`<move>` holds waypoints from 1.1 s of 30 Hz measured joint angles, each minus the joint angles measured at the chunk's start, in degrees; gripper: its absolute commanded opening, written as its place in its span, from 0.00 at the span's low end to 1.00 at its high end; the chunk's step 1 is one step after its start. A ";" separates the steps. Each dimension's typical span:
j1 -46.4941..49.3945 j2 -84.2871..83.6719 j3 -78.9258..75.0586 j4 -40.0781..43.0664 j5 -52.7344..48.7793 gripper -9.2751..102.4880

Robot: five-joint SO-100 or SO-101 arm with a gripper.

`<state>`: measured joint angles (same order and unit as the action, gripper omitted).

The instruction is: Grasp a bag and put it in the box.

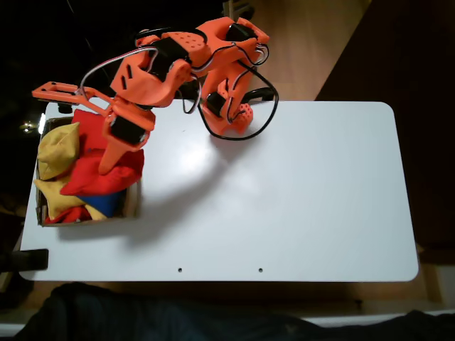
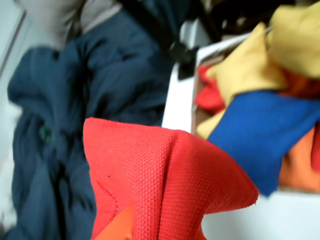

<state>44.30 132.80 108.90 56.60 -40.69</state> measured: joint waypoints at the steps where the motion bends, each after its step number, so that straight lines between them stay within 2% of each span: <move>1: 0.79 -1.05 -0.62 -0.44 0.26 0.08; 18: 8.35 -18.37 -11.43 -0.70 8.26 0.08; 33: 11.87 -25.58 -14.41 -0.70 8.79 0.08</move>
<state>56.16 107.23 94.48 55.90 -31.90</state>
